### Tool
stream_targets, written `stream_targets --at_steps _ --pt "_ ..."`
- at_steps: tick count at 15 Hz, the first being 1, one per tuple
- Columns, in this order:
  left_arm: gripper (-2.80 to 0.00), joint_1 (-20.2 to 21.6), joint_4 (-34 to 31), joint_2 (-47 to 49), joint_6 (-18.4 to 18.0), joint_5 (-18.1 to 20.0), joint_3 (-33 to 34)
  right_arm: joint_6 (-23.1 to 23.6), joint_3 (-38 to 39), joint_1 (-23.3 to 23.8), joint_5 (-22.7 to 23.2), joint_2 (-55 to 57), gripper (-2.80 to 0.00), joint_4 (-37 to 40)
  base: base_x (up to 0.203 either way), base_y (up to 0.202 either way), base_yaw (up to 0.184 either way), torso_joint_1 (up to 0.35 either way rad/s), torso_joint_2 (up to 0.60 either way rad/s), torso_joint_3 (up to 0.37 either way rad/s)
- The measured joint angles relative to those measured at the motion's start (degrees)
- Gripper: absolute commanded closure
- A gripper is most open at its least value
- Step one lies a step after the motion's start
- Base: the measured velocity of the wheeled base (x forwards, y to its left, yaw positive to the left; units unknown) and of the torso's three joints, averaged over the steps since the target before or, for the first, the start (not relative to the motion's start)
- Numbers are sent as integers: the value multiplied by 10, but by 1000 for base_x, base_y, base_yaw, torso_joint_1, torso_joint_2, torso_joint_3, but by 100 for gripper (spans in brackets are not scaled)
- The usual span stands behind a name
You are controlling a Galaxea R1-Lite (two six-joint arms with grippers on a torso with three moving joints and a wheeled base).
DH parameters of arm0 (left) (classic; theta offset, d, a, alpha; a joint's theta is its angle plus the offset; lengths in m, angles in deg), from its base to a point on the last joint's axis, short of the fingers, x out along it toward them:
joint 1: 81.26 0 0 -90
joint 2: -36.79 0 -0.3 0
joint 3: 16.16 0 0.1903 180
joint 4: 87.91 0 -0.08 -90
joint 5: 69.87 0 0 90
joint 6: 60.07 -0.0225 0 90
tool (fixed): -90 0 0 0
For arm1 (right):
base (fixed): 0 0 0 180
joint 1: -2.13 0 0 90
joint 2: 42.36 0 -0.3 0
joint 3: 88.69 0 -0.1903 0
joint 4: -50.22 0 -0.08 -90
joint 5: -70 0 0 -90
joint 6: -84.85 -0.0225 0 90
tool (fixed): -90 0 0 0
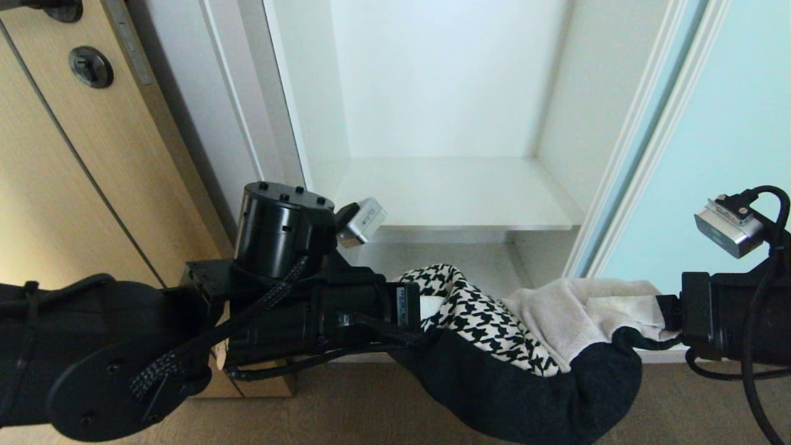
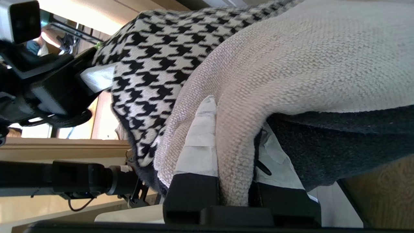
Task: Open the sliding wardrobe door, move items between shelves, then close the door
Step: Place the pillow on the lower shelf
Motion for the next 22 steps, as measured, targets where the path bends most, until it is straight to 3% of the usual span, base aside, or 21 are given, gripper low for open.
stream_targets --at_steps 3,22 --pt "0 -2 -1 18 0 -59 -10 0 2 -3 1 5 0 0 0 0 0 0 0 0" --pt "0 -4 -2 3 12 -52 26 -1 4 -25 0 23 0 0 0 0 0 0 0 -18"
